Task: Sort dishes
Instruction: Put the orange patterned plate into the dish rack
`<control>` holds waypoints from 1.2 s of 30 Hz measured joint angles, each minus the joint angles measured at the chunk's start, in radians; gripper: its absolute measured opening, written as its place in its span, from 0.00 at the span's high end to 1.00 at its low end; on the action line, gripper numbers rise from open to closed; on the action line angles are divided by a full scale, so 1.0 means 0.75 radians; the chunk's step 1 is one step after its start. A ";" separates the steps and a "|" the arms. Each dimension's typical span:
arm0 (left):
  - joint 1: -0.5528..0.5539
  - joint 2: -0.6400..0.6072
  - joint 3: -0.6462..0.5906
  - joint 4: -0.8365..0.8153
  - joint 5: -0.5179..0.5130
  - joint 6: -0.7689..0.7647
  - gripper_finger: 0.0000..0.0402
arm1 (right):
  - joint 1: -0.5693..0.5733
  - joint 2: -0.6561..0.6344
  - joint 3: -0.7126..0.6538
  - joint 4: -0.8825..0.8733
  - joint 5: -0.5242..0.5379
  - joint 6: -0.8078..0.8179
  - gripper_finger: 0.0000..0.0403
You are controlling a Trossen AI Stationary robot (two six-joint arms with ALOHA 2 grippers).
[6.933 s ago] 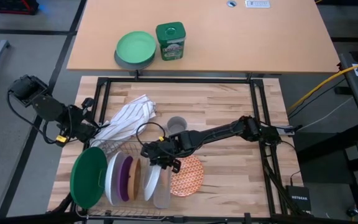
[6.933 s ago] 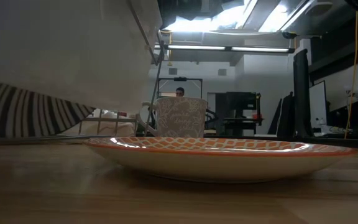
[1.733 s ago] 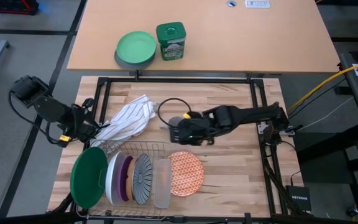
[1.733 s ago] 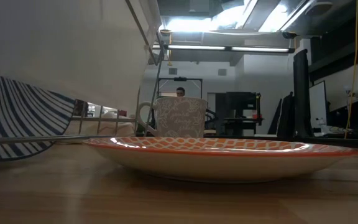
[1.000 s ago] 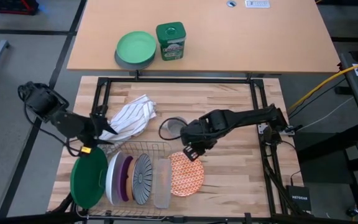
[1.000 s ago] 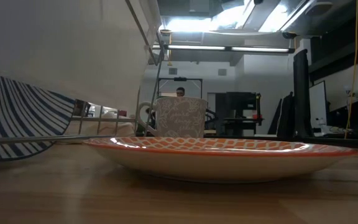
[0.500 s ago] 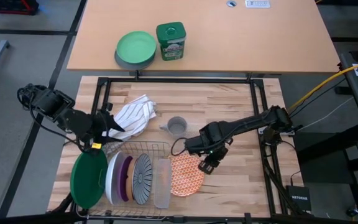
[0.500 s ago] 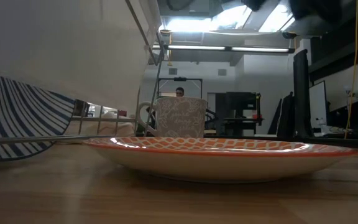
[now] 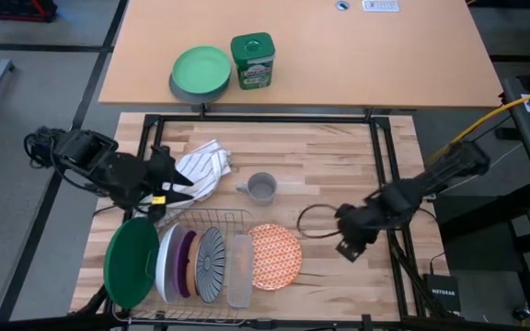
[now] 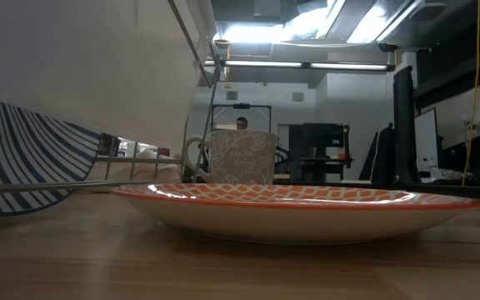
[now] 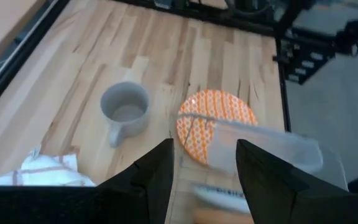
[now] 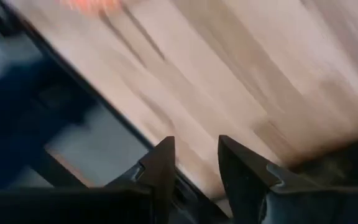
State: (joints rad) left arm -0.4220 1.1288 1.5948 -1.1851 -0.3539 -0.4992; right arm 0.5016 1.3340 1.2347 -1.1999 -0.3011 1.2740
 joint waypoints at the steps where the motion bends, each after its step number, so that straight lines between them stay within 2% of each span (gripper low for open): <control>1: 0.013 0.006 0.000 0.022 0.000 -0.001 0.60 | 0.018 -0.067 -0.082 0.102 0.066 0.102 0.69; 4: 0.050 0.035 0.000 0.065 -0.001 -0.002 0.60 | 0.077 -0.234 -0.335 0.469 0.299 0.379 0.69; 6: 0.069 0.055 0.000 0.098 -0.001 0.001 0.60 | 0.113 -0.296 -0.487 0.702 0.401 0.512 0.69; 10: 0.098 0.100 0.000 0.110 0.000 0.013 0.60 | 0.156 -0.319 -0.710 1.047 0.459 0.711 0.69; 15: 0.114 0.151 0.000 0.109 0.001 0.042 0.60 | 0.170 -0.247 -0.882 1.323 0.492 0.904 0.69; 21: 0.113 0.192 0.000 0.107 0.004 0.039 0.60 | 0.169 -0.132 -0.938 1.538 0.613 0.950 0.69; 28: 0.113 0.205 0.000 0.110 0.013 0.037 0.60 | 0.169 0.035 -0.938 1.663 0.657 1.050 0.69; 36: 0.113 0.206 0.000 0.109 0.014 0.037 0.60 | 0.169 0.262 -0.938 2.001 0.703 1.058 0.69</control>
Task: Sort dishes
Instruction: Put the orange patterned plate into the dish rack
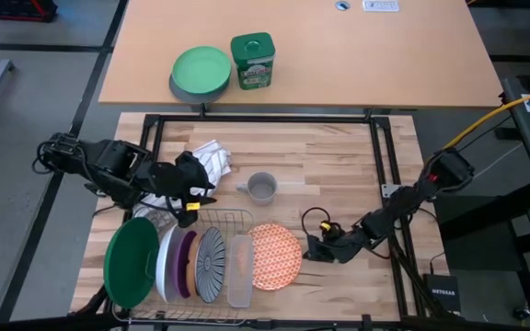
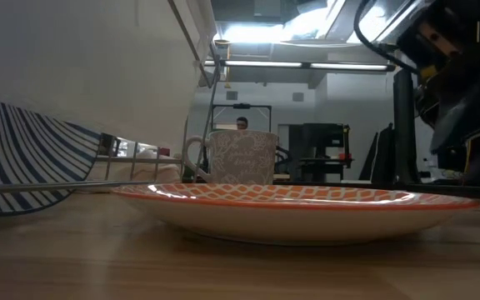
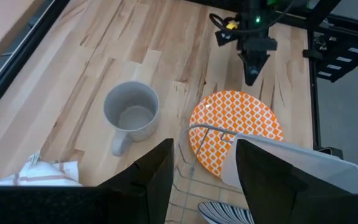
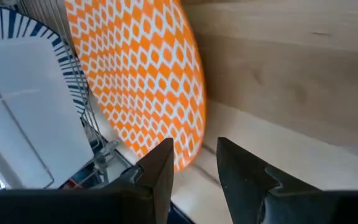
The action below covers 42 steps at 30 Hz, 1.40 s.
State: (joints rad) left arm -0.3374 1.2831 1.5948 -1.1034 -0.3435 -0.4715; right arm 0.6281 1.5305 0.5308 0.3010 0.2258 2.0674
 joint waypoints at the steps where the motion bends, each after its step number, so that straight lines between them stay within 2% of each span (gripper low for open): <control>1: 0.000 0.000 0.000 0.000 0.000 0.000 0.60 | 0.000 0.025 0.000 0.027 0.010 0.000 0.69; 10: 0.000 0.000 0.000 0.000 0.000 0.000 0.60 | 0.000 0.149 0.000 0.081 0.022 0.074 0.69; 18: 0.000 0.000 0.000 -0.002 0.000 0.011 0.60 | 0.000 0.220 0.006 0.251 0.060 0.072 0.69; 29: 0.000 0.000 0.000 -0.008 0.000 0.015 0.60 | 0.000 0.223 0.004 0.251 0.172 0.077 0.69; 42: 0.000 0.000 0.000 -0.009 0.000 0.011 0.60 | -0.044 0.276 0.019 0.227 0.136 0.129 0.69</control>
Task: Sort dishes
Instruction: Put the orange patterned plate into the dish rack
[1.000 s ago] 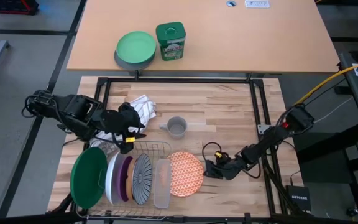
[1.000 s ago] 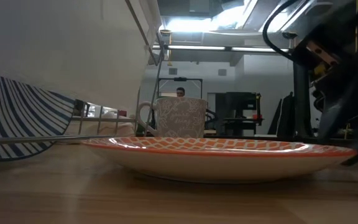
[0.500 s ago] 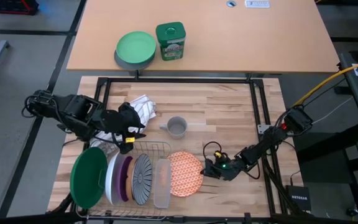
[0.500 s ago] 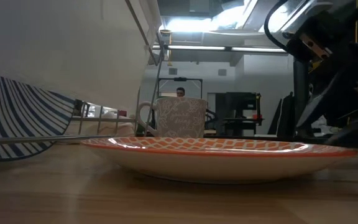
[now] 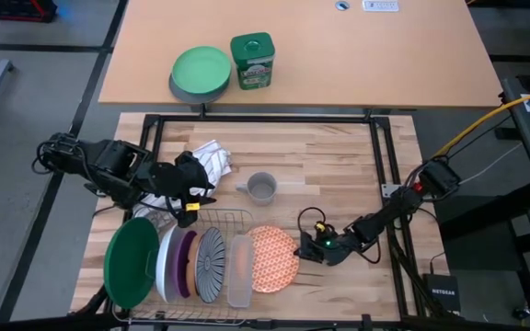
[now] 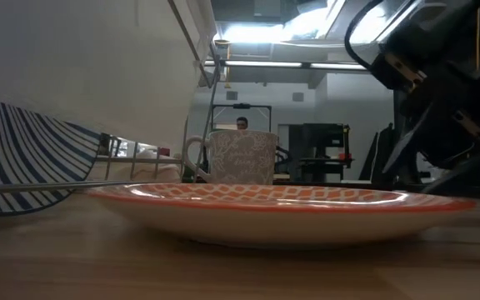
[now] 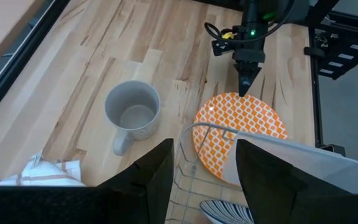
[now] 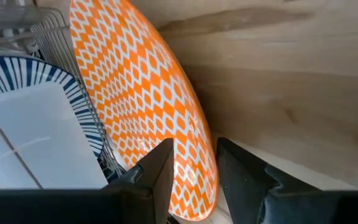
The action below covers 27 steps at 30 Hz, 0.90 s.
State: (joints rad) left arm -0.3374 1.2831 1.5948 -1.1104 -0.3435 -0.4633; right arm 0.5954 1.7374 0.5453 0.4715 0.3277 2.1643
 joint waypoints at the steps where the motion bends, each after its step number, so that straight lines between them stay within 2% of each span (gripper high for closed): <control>1: 0.000 0.000 0.000 0.000 0.000 0.000 0.60 | -0.004 0.003 0.005 0.001 -0.008 -0.014 0.69; 10: 0.000 0.000 0.000 0.000 0.000 -0.001 0.60 | -0.073 0.008 0.064 -0.081 -0.077 -0.075 0.69; 15: 0.000 0.000 0.000 0.000 0.000 0.002 0.60 | -0.072 0.008 0.068 -0.075 -0.088 -0.075 0.69; 21: 0.000 0.000 0.000 0.000 0.000 0.003 0.60 | -0.072 0.008 0.068 -0.049 -0.194 -0.072 0.69; 27: -0.002 0.000 0.000 0.000 0.000 0.000 0.60 | -0.071 0.010 0.087 -0.065 -0.195 -0.069 0.69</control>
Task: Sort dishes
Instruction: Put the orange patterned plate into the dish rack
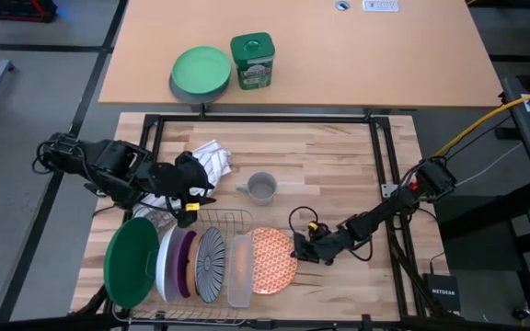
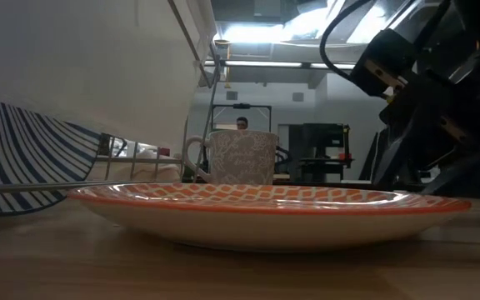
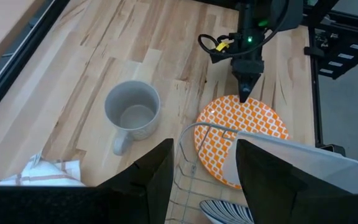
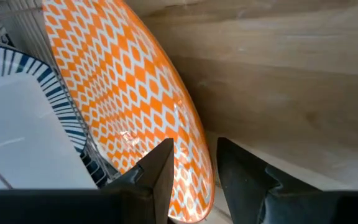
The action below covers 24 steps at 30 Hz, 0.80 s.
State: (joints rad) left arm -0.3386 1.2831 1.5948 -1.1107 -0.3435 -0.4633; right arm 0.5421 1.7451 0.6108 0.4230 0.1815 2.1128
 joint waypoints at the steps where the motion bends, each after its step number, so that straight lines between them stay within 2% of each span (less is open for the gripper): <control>1: 0.000 0.000 0.000 0.000 0.000 0.000 0.60 | 0.000 0.001 0.007 -0.018 0.001 -0.001 0.69; 17: 0.000 0.000 0.000 0.000 0.000 -0.001 0.60 | 0.003 0.117 0.189 -0.052 0.012 -0.072 0.69; 24: 0.000 0.000 0.000 -0.001 0.000 0.002 0.60 | 0.001 0.120 0.204 -0.029 0.026 -0.072 0.71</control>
State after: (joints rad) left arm -0.3386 1.2831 1.5946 -1.1110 -0.3435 -0.4618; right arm 0.5431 1.8351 0.7639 0.4012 0.2013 2.0590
